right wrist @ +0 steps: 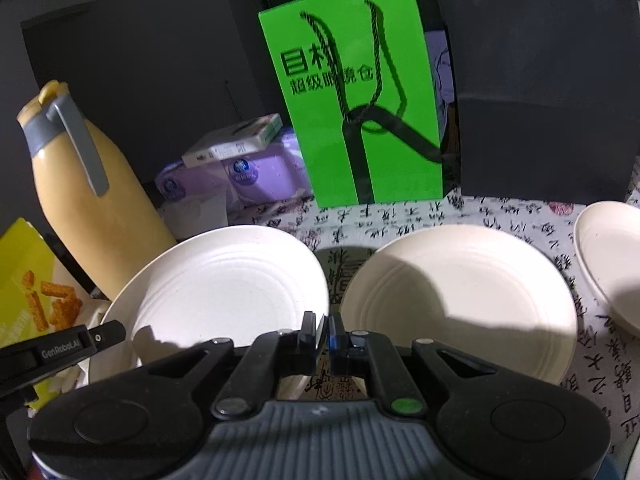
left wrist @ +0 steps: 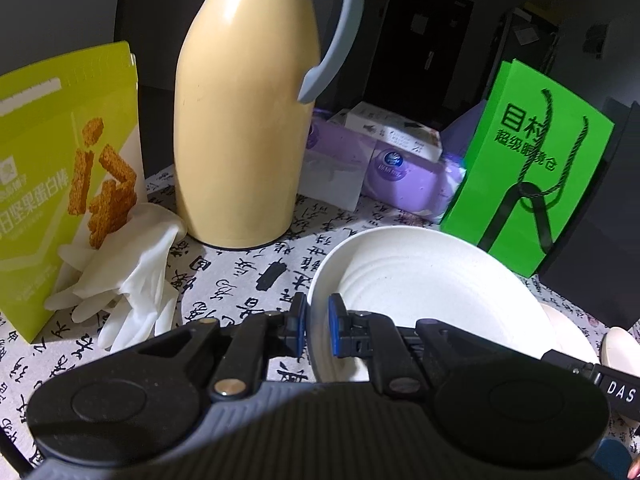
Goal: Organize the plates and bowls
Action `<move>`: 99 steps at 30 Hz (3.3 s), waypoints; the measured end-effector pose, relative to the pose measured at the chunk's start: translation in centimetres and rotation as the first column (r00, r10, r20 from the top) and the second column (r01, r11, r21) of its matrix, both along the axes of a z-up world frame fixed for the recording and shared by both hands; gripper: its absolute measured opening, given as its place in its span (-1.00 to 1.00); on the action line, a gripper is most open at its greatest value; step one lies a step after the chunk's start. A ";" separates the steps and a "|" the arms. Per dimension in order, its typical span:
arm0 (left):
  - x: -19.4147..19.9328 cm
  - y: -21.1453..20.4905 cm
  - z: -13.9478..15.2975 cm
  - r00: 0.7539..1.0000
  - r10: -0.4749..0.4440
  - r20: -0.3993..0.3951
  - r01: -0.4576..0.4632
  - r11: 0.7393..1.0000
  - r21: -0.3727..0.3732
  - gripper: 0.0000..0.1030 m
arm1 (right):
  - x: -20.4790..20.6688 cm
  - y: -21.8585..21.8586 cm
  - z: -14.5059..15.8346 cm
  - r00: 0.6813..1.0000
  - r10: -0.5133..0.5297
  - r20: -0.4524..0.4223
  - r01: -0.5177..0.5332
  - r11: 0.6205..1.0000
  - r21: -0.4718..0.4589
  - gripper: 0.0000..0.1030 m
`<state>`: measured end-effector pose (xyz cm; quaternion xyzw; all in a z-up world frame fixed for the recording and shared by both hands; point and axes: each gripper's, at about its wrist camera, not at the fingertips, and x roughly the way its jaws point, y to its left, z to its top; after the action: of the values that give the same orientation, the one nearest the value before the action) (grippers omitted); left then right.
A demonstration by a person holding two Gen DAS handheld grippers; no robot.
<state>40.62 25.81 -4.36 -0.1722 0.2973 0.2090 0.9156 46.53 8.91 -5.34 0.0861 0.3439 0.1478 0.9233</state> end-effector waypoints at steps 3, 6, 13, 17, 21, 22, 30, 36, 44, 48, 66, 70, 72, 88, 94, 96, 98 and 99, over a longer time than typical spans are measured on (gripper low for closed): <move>-0.3 -1.1 0.5 1.000 0.006 0.010 -0.006 0.999 0.032 -0.76 | -0.7 -0.4 0.7 0.999 0.000 0.037 0.000 1.000 -0.008 -0.89; -0.5 -1.6 0.8 1.000 0.007 0.006 -0.007 1.000 0.029 -0.76 | -1.3 -1.1 1.3 0.999 -0.001 0.052 0.001 1.000 0.003 -0.89; -1.8 -2.3 1.3 1.000 0.017 0.005 -0.017 1.000 0.017 -0.76 | -3.0 -2.5 2.6 0.996 0.017 0.085 -0.020 0.999 0.032 -0.89; -2.8 -2.8 2.1 1.000 0.022 0.018 -0.022 1.000 0.016 -0.77 | -4.1 -2.9 3.3 0.994 0.024 0.107 -0.028 0.999 0.032 -0.89; -3.9 -3.6 3.1 0.999 0.026 0.032 -0.027 0.999 0.025 -0.77 | -5.3 -3.5 4.0 0.992 0.024 0.120 -0.030 0.999 0.045 -0.89; -4.2 -3.8 3.3 0.999 0.026 0.035 -0.027 0.999 0.027 -0.76 | -5.6 -3.6 4.2 0.992 0.023 0.123 -0.030 0.998 0.050 -0.89; -6.5 -5.4 5.2 0.998 0.034 0.061 -0.038 0.998 0.052 -0.76 | -7.9 -4.9 5.3 0.990 0.024 0.139 -0.036 0.996 0.083 -0.89; -8.2 -6.7 6.5 0.996 0.034 0.086 -0.040 0.997 0.069 -0.76 | -9.7 -6.0 6.1 0.988 0.019 0.152 -0.035 0.994 0.102 -0.89; -10.8 -8.8 8.0 0.994 0.028 0.105 -0.038 0.995 0.095 -0.76 | -12.4 -7.9 7.1 0.984 0.012 0.176 -0.035 0.991 0.129 -0.89; -11.9 -10.1 8.7 0.993 0.020 0.116 -0.033 0.993 0.110 -0.76 | -13.8 -9.0 7.4 0.983 0.006 0.185 -0.033 0.989 0.141 -0.89; -17.3 -17.9 10.9 0.985 -0.051 0.166 0.020 0.983 0.184 -0.76 | -21.2 -15.8 8.5 0.968 -0.043 0.247 -0.006 0.981 0.192 -0.89; -18.5 -19.6 11.0 0.984 -0.066 0.167 0.034 0.982 0.188 -0.76 | -23.0 -17.4 8.6 0.965 -0.058 0.256 0.007 0.981 0.195 -0.89; -19.1 -20.4 11.1 0.983 -0.074 0.169 0.042 0.981 0.189 -0.76 | -23.8 -18.2 8.7 0.964 -0.066 0.258 0.014 0.980 0.198 -0.89; -23.7 -25.9 11.1 0.976 -0.126 0.175 0.088 0.974 0.210 -0.76 | -30.8 -23.5 8.3 0.957 -0.123 0.265 0.066 0.975 0.213 -0.89; -24.8 -27.1 10.9 0.975 -0.143 0.172 0.105 0.972 0.210 -0.76 | -32.7 -24.9 7.8 0.956 -0.144 0.255 0.087 0.971 0.223 -0.89; -25.1 -27.6 10.8 0.976 -0.145 0.165 0.109 0.972 0.210 -0.76 | -33.2 -25.2 7.6 0.956 -0.151 0.253 0.094 0.970 0.226 -0.89; -25.4 -28.0 10.5 0.977 -0.147 0.158 0.112 0.971 0.213 -0.76 | -33.7 -25.5 7.4 0.955 -0.160 0.249 0.103 0.968 0.228 -0.89; -25.6 -28.2 10.4 0.977 -0.146 0.153 0.112 0.970 0.214 -0.76 | -34.0 -25.6 7.3 0.956 -0.164 0.245 0.106 0.967 0.232 -0.89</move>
<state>14.99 -2.40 6.05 -0.0745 0.2069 0.1631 0.9618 12.58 -16.73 1.91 0.1894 0.1939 0.1307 0.9537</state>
